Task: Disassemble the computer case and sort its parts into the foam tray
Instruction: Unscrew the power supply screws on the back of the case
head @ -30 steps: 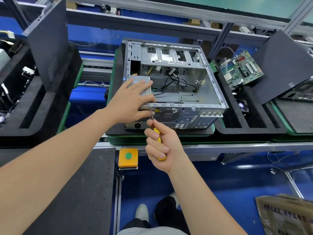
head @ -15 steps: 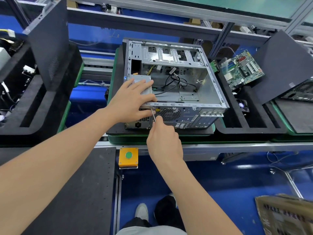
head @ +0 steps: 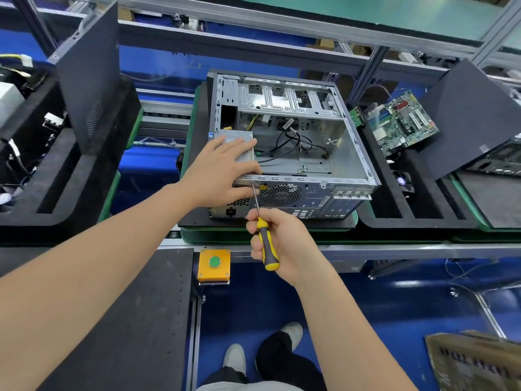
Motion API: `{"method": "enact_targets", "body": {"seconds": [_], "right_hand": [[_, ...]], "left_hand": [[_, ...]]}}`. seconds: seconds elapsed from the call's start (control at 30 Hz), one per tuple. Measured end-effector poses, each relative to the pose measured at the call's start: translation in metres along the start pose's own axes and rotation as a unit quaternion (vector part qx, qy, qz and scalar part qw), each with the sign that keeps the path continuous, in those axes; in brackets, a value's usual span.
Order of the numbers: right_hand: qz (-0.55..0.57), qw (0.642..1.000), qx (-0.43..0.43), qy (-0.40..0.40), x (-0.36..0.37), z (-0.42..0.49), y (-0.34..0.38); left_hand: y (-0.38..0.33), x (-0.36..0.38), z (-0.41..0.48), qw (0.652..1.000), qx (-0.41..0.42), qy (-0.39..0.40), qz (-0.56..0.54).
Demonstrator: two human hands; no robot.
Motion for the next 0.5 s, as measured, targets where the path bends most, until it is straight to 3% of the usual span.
{"method": "enact_targets", "body": {"seconds": [0.13,0.23,0.33,0.4,0.5], "right_hand": [[0.155,0.977,0.048,0.14,0.01,0.001,-0.011],[0.324,0.901,0.069,0.281,0.028,0.001,-0.017],[0.382,0.859,0.062,0.336,0.04,0.002,-0.017],[0.374,0.865,0.053,0.33,0.042,0.004,-0.015],[0.26,0.939,0.013,0.225,0.029,0.012,-0.012]], "left_hand": [[0.001,0.0,0.0,1.0,0.003,-0.006,0.0],[0.001,0.0,0.0,1.0,0.003,-0.012,-0.003],[0.0,0.0,0.0,1.0,0.0,-0.01,-0.004],[0.0,0.0,0.0,1.0,-0.002,-0.01,-0.005],[0.001,0.001,0.0,1.0,-0.002,-0.011,0.0]]}}
Point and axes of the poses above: each hand's wrist, its own z-axis towards the middle knuckle, its own x-axis out of the palm, y = z × x, the point moved 7 cm from there along z, towards the middle knuckle, and after that the axes turned 14 degrees about x, right-handed, at the moved point
